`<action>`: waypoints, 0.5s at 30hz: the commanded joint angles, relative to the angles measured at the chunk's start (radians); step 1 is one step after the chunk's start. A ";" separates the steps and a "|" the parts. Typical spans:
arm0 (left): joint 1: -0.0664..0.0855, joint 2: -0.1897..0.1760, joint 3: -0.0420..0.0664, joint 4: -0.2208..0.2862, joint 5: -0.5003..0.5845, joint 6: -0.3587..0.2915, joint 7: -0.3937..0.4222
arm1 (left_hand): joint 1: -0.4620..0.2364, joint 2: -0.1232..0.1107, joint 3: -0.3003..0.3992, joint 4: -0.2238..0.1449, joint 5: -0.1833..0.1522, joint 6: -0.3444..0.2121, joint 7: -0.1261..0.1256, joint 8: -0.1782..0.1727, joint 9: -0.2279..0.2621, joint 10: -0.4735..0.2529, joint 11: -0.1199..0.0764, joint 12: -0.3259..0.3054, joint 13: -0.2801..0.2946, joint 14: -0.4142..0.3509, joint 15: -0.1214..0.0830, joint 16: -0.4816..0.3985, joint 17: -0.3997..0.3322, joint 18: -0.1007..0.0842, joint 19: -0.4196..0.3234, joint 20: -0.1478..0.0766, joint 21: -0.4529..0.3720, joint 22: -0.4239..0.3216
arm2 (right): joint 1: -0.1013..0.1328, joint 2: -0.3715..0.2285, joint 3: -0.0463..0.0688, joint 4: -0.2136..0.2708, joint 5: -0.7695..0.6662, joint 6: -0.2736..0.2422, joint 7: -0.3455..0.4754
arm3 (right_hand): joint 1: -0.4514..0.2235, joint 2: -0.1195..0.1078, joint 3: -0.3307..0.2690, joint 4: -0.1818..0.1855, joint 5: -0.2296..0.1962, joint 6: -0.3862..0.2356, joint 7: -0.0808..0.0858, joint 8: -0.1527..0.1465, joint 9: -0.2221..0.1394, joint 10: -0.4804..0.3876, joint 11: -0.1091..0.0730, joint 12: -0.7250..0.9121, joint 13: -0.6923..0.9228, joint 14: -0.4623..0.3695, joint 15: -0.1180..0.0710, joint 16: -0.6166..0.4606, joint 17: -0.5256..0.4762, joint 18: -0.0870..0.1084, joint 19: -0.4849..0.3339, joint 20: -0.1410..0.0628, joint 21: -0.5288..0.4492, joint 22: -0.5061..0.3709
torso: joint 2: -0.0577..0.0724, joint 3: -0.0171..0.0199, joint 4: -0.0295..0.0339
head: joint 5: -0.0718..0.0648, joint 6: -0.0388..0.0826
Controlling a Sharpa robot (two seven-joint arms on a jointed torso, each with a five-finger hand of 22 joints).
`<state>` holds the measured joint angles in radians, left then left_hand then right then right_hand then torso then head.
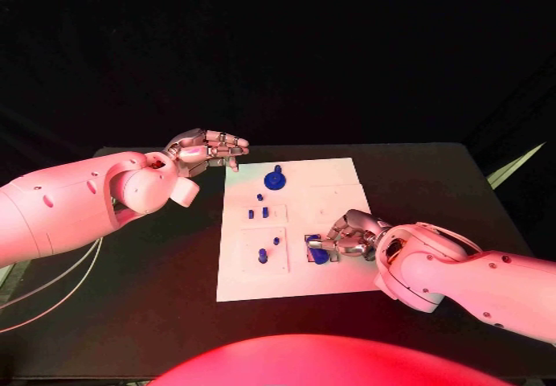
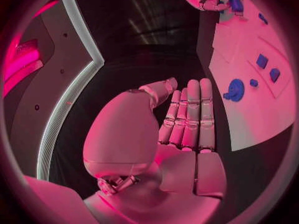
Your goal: Assemble the parts on the task board
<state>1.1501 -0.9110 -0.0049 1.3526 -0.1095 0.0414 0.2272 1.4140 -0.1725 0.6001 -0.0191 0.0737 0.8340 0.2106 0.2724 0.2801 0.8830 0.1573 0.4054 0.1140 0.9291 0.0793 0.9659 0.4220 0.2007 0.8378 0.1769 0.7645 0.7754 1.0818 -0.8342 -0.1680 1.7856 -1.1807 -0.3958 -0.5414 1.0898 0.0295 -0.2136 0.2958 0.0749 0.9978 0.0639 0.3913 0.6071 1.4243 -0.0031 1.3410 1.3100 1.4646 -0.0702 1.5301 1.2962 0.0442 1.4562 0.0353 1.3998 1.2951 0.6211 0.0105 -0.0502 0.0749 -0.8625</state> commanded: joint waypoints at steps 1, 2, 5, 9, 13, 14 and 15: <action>0.000 0.000 0.001 0.003 0.001 0.004 0.000 | -0.028 0.013 -0.030 0.012 0.024 -0.012 0.020 -0.021 0.008 -0.003 0.008 -0.011 -0.011 -0.002 0.010 -0.006 -0.010 -0.018 0.002 0.003 -0.012 -0.007 | -0.001 0.003 0.000 -0.001 -0.008 -0.007 0.004 | -0.045 0.009 -0.045 -0.001 -0.003 0.015 -0.002 0.027 0.010 0.024 -0.008 -0.010 0.070 0.092 -0.005 0.010 0.207 -0.016 0.085 -0.005 0.012 0.238 | 0.000 -0.0002 0.0000 | 0.000 0.000; 0.000 0.000 0.001 0.003 0.001 0.004 0.000 | -0.030 0.013 -0.031 0.014 0.024 -0.012 0.020 -0.021 0.008 -0.004 0.009 -0.011 -0.011 -0.002 0.010 -0.005 -0.010 -0.018 0.002 0.003 -0.013 -0.008 | -0.001 0.004 0.000 -0.002 -0.009 -0.008 0.004 | -0.051 0.008 -0.049 -0.001 -0.002 0.015 -0.002 0.028 0.011 0.023 -0.008 -0.011 0.070 0.092 -0.005 0.010 0.207 -0.016 0.085 -0.005 0.011 0.238 | 0.000 -0.0004 0.0001 | 0.000 0.000; 0.000 0.000 0.001 0.003 0.001 0.004 -0.001 | -0.030 0.013 -0.031 0.014 0.024 -0.012 0.020 -0.021 0.008 -0.004 0.009 -0.011 -0.011 -0.002 0.010 -0.005 -0.010 -0.018 0.002 0.003 -0.013 -0.008 | -0.001 0.005 0.000 -0.003 -0.012 -0.013 0.004 | -0.058 0.006 -0.053 -0.001 -0.002 0.014 -0.001 0.028 0.011 0.022 -0.008 -0.014 0.069 0.092 -0.005 0.009 0.206 -0.016 0.085 -0.005 0.011 0.238 | 0.000 -0.0003 0.0003 | -0.001 0.000; 0.000 0.000 0.001 0.004 0.001 0.003 -0.002 | -0.032 0.013 -0.031 0.015 0.024 -0.013 0.020 -0.022 0.008 -0.004 0.009 -0.011 -0.011 -0.002 0.011 -0.005 -0.010 -0.018 0.002 0.003 -0.014 -0.009 | -0.001 0.003 0.000 -0.003 -0.017 -0.018 0.005 | -0.060 0.004 -0.054 -0.001 -0.002 0.013 -0.001 0.028 0.011 0.021 -0.008 -0.015 0.068 0.091 -0.005 0.009 0.206 -0.016 0.085 -0.005 0.011 0.238 | 0.000 0.0000 0.0003 | -0.001 -0.001; 0.000 -0.001 0.001 0.004 0.001 0.003 -0.002 | -0.032 0.013 -0.031 0.015 0.024 -0.013 0.020 -0.022 0.008 -0.004 0.009 -0.011 -0.011 -0.002 0.011 -0.005 -0.010 -0.018 0.002 0.003 -0.014 -0.009 | -0.001 -0.004 0.000 0.002 -0.019 -0.020 0.015 | -0.047 0.007 -0.053 -0.005 0.000 0.012 -0.001 0.029 0.011 0.022 -0.007 -0.015 0.069 0.092 -0.004 0.009 0.206 -0.016 0.085 -0.004 0.012 0.238 | 0.000 0.0002 -0.0005 | 0.000 -0.001; 0.000 -0.001 0.001 0.004 0.001 0.003 -0.002 | -0.032 0.013 -0.031 0.015 0.024 -0.013 0.020 -0.022 0.008 -0.004 0.009 -0.011 -0.011 -0.002 0.011 -0.005 -0.010 -0.018 0.002 0.003 -0.014 -0.009 | -0.001 -0.009 0.000 0.006 -0.020 -0.018 0.021 | -0.013 0.011 -0.053 -0.008 -0.001 0.011 -0.001 0.031 0.012 0.023 -0.007 -0.015 0.072 0.092 -0.004 0.010 0.208 -0.016 0.085 -0.004 0.014 0.239 | 0.000 0.0006 -0.0004 | 0.000 -0.001; 0.000 -0.001 0.001 0.004 0.001 0.003 -0.002 | -0.032 0.013 -0.031 0.016 0.024 -0.013 0.020 -0.022 0.008 -0.005 0.009 -0.012 -0.011 -0.003 0.011 -0.005 -0.010 -0.018 0.002 0.004 -0.015 -0.009 | -0.001 -0.014 0.000 0.010 -0.020 -0.016 0.027 | -0.001 0.012 -0.054 -0.008 -0.001 0.011 -0.001 0.032 0.013 0.024 -0.008 -0.014 0.074 0.092 -0.004 0.010 0.208 -0.017 0.085 -0.004 0.014 0.239 | 0.000 0.0010 0.0000 | 0.000 -0.001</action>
<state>1.1500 -0.9123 -0.0049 1.3535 -0.1095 0.0416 0.2240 1.3984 -0.1569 0.6002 -0.0190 0.0737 0.8339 0.2106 0.2724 0.2801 0.8829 0.1573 0.4054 0.1138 0.9291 0.0794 0.9659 0.4220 0.2007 0.8378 0.1769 0.7644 0.7748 1.0818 -0.8446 -0.1678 1.7902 -1.1975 -0.4147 -0.5241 1.0679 0.0434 -0.2208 0.2936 0.0749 0.9978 0.0638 0.4063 0.6072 1.4247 -0.0028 1.3357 1.3100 1.4646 -0.0702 1.5301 1.2962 0.0443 1.4562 0.0353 1.3998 1.2951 0.6208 0.0107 -0.0500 0.0736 -0.8637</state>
